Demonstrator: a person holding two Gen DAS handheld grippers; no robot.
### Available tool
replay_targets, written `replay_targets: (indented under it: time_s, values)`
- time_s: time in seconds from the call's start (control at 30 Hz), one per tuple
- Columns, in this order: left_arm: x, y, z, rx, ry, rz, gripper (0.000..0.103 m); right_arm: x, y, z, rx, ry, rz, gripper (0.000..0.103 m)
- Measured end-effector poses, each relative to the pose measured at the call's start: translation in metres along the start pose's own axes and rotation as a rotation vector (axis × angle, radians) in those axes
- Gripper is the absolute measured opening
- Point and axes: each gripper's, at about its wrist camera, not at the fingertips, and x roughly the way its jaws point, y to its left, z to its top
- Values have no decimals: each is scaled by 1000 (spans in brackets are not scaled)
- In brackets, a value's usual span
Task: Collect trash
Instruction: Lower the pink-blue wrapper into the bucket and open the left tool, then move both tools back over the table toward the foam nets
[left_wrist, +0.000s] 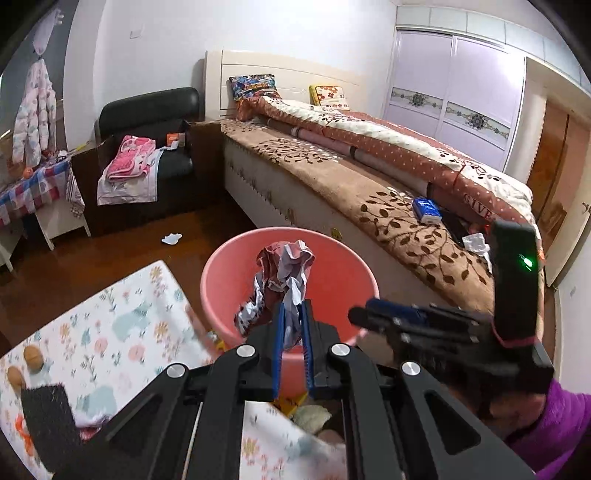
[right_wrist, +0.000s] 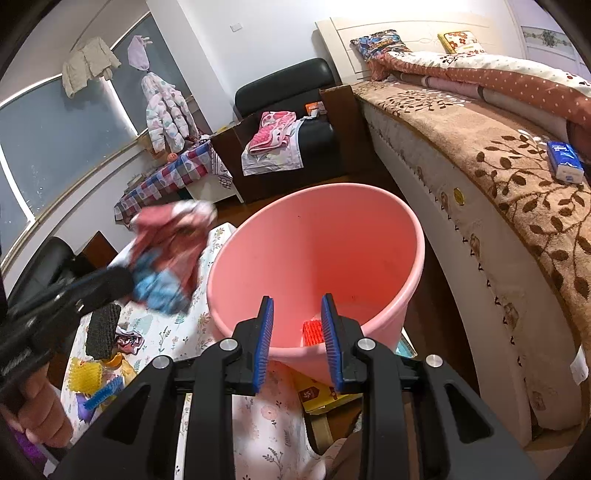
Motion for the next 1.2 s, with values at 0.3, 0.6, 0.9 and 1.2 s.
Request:
replay_targets:
  time_s: [0.3,0.6,0.9,1.2]
  values:
    - [27,-2,18,-20,-17,-7,31,0,0,0,-4,-3,-2,27]
    - [13,21,15,-131,-28,38,44,-4,10,1,-21,-23,0,27]
    - [-24,51,-12,-219,-39,180,44,-6,63,-11,-115,-19,76,27]
    - [-73,80,-62,-304,-8,301,44,-6,106,-32,-142,20,135,27]
